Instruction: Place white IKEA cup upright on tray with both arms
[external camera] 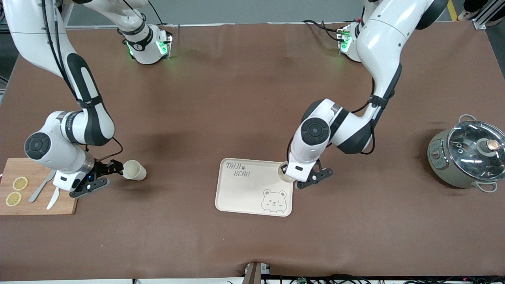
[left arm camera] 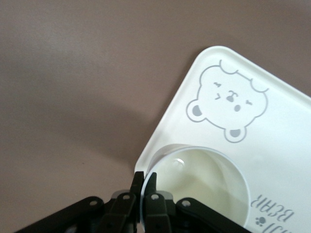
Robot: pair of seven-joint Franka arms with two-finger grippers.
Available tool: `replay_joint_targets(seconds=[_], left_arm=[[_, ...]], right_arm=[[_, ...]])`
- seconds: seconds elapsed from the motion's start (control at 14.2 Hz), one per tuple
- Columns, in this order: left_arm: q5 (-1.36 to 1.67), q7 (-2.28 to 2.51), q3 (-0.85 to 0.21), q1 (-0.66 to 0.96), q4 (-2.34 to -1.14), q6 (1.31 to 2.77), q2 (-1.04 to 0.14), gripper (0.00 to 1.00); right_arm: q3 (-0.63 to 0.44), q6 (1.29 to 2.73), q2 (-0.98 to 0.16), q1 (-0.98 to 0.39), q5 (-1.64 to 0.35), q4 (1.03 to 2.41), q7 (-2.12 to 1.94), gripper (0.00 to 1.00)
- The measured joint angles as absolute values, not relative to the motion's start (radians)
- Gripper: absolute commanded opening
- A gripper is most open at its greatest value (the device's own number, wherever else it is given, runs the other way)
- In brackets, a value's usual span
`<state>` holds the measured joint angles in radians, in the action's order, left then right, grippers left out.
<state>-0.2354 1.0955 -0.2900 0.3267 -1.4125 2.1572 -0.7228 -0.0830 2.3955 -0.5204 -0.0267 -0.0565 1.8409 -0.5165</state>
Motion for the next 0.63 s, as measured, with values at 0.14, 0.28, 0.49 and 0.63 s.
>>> replay_joint_targets(seconds=[0.14,0.28,0.49,0.63], left_arm=[[-0.235,1.108,-0.289,0.336,-1.412,2.173,-0.725,0.00],[-0.235,1.115,-0.286,0.340,-1.412,2.189,-0.735,0.00],[-0.235,1.126,-0.286,0.343,-1.413,2.229,-0.759,0.00],[-0.235,1.132,-0.285,0.348,-1.413,2.264,-0.781,0.00]], right_arm=[[-0.083,2.396,-0.521,-0.032,-0.057,1.850,-0.516,1.00],[-0.083,2.397,-0.521,-0.038,-0.057,1.854,-0.516,1.00],[-0.083,2.397,-0.520,-0.045,-0.058,1.858,-0.516,1.00],[-0.083,2.419,-0.520,-0.047,-0.059,1.870,-0.516,1.00]])
